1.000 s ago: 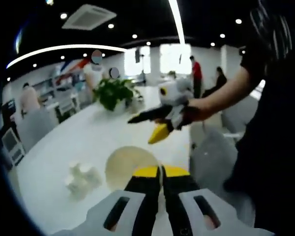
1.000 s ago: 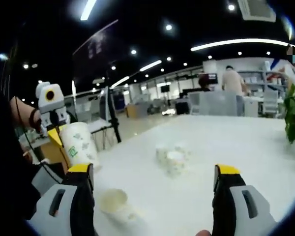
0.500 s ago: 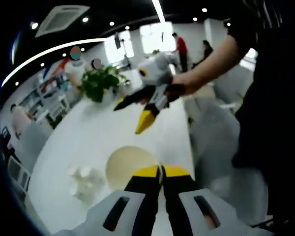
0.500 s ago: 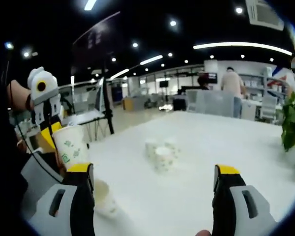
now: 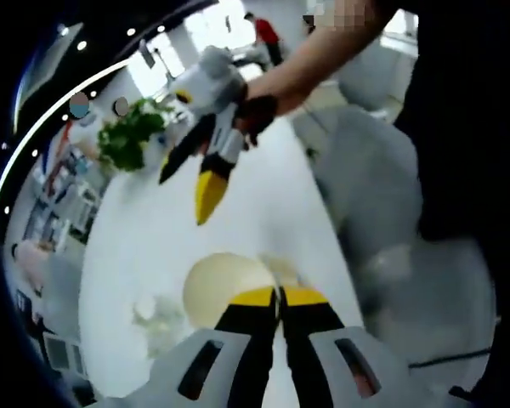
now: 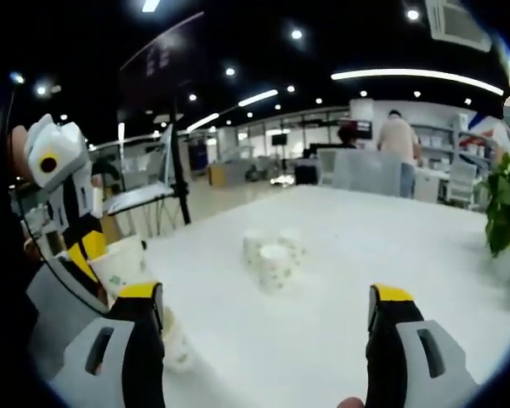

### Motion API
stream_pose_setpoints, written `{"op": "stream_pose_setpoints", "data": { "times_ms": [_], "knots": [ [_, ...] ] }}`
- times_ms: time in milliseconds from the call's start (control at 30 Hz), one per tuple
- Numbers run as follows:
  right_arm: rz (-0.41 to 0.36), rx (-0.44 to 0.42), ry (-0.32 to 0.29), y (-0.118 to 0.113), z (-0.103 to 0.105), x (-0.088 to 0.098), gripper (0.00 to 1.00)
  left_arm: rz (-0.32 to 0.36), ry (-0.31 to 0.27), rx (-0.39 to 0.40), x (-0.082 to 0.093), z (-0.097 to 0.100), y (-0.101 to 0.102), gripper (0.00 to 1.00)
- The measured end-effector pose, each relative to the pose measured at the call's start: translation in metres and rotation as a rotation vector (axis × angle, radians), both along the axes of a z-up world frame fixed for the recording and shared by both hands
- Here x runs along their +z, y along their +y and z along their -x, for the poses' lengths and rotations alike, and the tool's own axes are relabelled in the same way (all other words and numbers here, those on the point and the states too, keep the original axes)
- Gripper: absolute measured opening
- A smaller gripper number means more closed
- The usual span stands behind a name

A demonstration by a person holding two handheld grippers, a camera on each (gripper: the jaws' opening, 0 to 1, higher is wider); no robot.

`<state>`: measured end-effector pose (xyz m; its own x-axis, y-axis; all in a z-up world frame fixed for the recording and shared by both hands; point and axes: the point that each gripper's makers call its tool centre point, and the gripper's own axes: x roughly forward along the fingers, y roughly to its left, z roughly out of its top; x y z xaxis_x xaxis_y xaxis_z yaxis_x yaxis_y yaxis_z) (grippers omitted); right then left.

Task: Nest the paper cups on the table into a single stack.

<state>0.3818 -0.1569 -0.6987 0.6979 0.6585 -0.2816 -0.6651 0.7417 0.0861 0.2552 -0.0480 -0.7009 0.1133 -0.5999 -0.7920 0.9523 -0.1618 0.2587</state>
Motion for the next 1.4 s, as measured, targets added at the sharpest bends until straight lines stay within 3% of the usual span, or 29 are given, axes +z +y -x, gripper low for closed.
{"op": "stream_pose_setpoints", "data": {
  "times_ms": [367, 533, 1000, 1200, 1400],
  "knots": [
    [-0.022, -0.022, 0.024, -0.008, -0.001, -0.009, 0.97, -0.002, 0.078, -0.010, -0.006, 0.004, -0.011, 0.00],
    [-0.024, -0.035, 0.024, -0.012, 0.000, -0.009, 0.97, -0.046, 0.073, -0.039, -0.020, 0.005, -0.010, 0.00],
    [-0.040, -0.043, 0.043, -0.022, 0.006, -0.017, 0.95, -0.078, 0.108, -0.030, -0.043, 0.002, -0.023, 0.01],
    [-0.049, -0.053, 0.050, -0.028, 0.006, -0.020, 0.95, -0.103, 0.133, -0.017, -0.051, 0.003, -0.022, 0.10],
    [-0.050, -0.056, 0.062, -0.030, 0.006, -0.025, 0.95, -0.085, 0.158, 0.016, -0.050, 0.003, -0.022, 0.13]
  ]
}}
